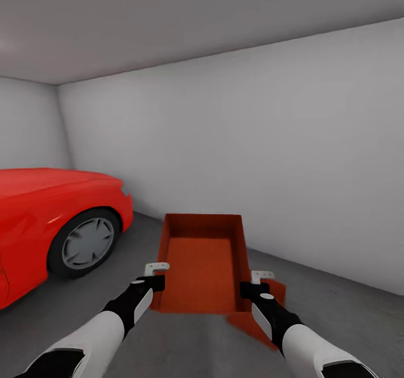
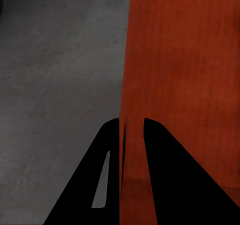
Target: Move the two storage containers from the living room to the garage. In the garage, place one container on the floor and stack the other container on top of it (either order is fine).
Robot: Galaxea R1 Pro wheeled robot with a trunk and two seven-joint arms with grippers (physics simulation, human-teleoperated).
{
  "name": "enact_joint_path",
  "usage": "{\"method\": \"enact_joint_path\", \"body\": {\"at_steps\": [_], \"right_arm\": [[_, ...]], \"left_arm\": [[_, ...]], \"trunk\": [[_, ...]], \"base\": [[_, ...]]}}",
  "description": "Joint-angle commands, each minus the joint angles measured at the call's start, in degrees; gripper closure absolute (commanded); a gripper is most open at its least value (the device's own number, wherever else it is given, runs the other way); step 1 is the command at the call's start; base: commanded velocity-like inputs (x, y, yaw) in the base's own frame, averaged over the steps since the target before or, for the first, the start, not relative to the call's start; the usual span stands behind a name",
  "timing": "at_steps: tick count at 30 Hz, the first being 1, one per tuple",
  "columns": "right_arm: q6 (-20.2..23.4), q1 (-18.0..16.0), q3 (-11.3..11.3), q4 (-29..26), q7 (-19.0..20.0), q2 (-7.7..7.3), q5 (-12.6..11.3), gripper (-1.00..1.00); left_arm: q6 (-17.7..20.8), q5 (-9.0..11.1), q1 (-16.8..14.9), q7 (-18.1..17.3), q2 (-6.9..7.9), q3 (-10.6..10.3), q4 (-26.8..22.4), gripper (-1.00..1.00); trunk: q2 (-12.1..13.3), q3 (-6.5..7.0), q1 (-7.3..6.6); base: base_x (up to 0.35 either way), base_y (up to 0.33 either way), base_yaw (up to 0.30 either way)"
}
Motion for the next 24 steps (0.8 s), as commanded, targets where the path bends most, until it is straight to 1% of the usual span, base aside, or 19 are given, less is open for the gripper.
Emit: {"method": "enact_joint_path", "body": {"at_steps": [1, 24], "right_arm": [[-0.04, -0.01, -0.68, 0.16, -0.46, -0.33, -0.68, 1.0], [-0.05, -0.01, -0.68, 0.16, -0.46, -0.32, -0.68, 1.0]], "left_arm": [[-1.83, -0.95, 0.0, 0.55, 0.46, 1.35, -1.05, 1.0], [-1.83, -0.95, 0.0, 0.55, 0.46, 1.34, -1.24, 1.0]], "trunk": [[-0.04, -0.03, 0.05], [-0.04, -0.03, 0.05]], "base": [[0.306, 0.193, -0.287], [0.305, 0.193, -0.287]]}}
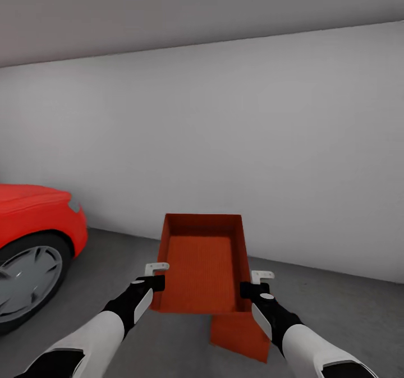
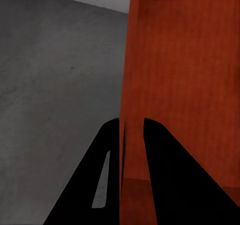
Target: Move the two storage containers from the living room to the garage. In the garage, place one container on the floor and stack the other container on top of it (either order is fine).
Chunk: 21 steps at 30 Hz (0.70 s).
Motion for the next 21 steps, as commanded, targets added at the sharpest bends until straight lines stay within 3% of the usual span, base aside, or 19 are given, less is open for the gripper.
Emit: {"method": "enact_joint_path", "body": {"at_steps": [1, 21], "right_arm": [[-0.05, -0.01, -0.68, 0.16, -0.46, -0.32, -0.68, 1.0], [-0.06, -0.01, -0.75, 0.16, -0.46, -0.28, -0.68, 1.0]], "left_arm": [[-1.83, -0.96, 0.0, 0.55, 0.46, 1.35, -1.24, 1.0], [-1.83, -0.96, 0.0, 0.55, 0.46, 1.27, -1.33, 1.0]], "trunk": [[-0.04, -0.03, 0.05], [-0.04, -0.03, 0.05]], "base": [[0.305, 0.193, -0.287], [0.305, 0.193, -0.287]]}}
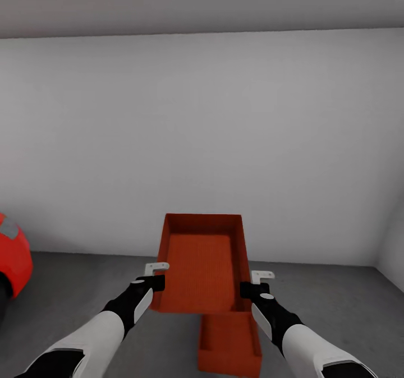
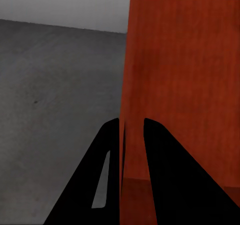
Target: Move the two storage containers from the living room to the garage. In the garage, place one container on the floor and stack the other container on top of it (either order is fine).
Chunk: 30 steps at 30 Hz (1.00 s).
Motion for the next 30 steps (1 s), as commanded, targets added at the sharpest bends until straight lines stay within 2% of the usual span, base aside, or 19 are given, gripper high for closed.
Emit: {"method": "enact_joint_path", "body": {"at_steps": [1, 16, 22, 30], "right_arm": [[-0.07, -0.01, -0.66, 0.16, -0.46, -0.3, -0.68, 1.0], [-0.11, -0.01, -0.61, 0.16, -0.46, -0.27, -0.68, 1.0], [-0.24, -0.01, -0.61, 0.16, -0.46, -0.27, -0.68, 1.0], [-0.17, -0.01, -0.69, 0.16, -0.46, -0.33, -0.68, 1.0]], "left_arm": [[-1.96, -0.96, 0.0, 0.56, 0.44, 1.33, -1.21, 1.0], [-2.05, -1.05, 0.0, 0.56, 0.44, 1.33, -1.29, 1.0], [-2.05, -1.05, 0.0, 0.64, 0.45, 1.33, -1.37, 1.0], [-2.05, -1.05, 0.0, 0.64, 0.48, 1.33, -1.53, 1.0]], "trunk": [[-0.04, -0.03, 0.05], [-0.04, -0.03, 0.05], [-0.04, -0.03, 0.05], [-0.04, -0.03, 0.05]], "base": [[0.305, 0.193, -0.286], [0.305, 0.193, -0.282], [0.274, 0.154, -0.064], [0.029, 0.012, -0.002]]}}
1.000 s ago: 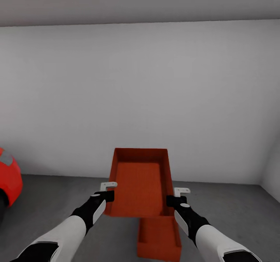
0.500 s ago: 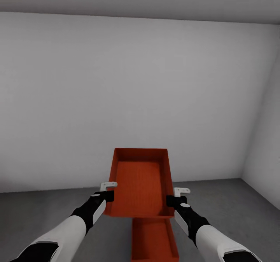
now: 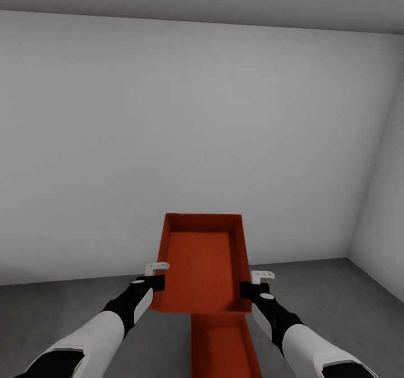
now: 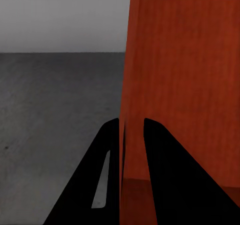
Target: Move the two storage containers from the living room to the garage. In the garage, place one container on the floor and stack the other container on top of it (either order is fine).
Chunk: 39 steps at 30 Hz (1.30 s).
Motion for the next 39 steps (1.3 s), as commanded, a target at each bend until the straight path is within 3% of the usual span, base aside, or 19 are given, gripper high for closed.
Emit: {"method": "enact_joint_path", "body": {"at_steps": [1, 11, 32, 39], "right_arm": [[0.02, 0.01, -0.74, 0.13, -0.48, -0.3, -0.62, 1.0], [-0.18, 0.01, -0.72, 0.13, -0.48, -0.24, -0.62, 1.0], [-0.17, 0.01, -0.65, 0.13, -0.48, -0.23, -0.62, 1.0], [-0.17, 0.01, -0.65, 0.13, -0.48, -0.21, -0.62, 1.0]], "left_arm": [[-1.99, -1.05, -0.01, 0.58, 0.5, 1.37, -1.49, 1.0], [-2.03, -1.13, -0.01, 0.58, 0.55, 1.48, -1.16, 1.0], [-2.03, -1.05, -0.01, 0.58, 0.56, 1.46, -1.27, 1.0], [-1.99, -1.05, -0.01, 0.58, 0.56, 1.46, -1.5, 1.0]], "trunk": [[-0.05, -0.03, 0.02], [-0.05, -0.03, 0.02], [-0.05, -0.03, 0.02], [-0.05, -0.03, 0.02]], "base": [[0.002, 0.001, 0.0], [0.041, 0.0, 0.0], [0.287, 0.0, 0.0], [0.117, 0.0, 0.0]]}}
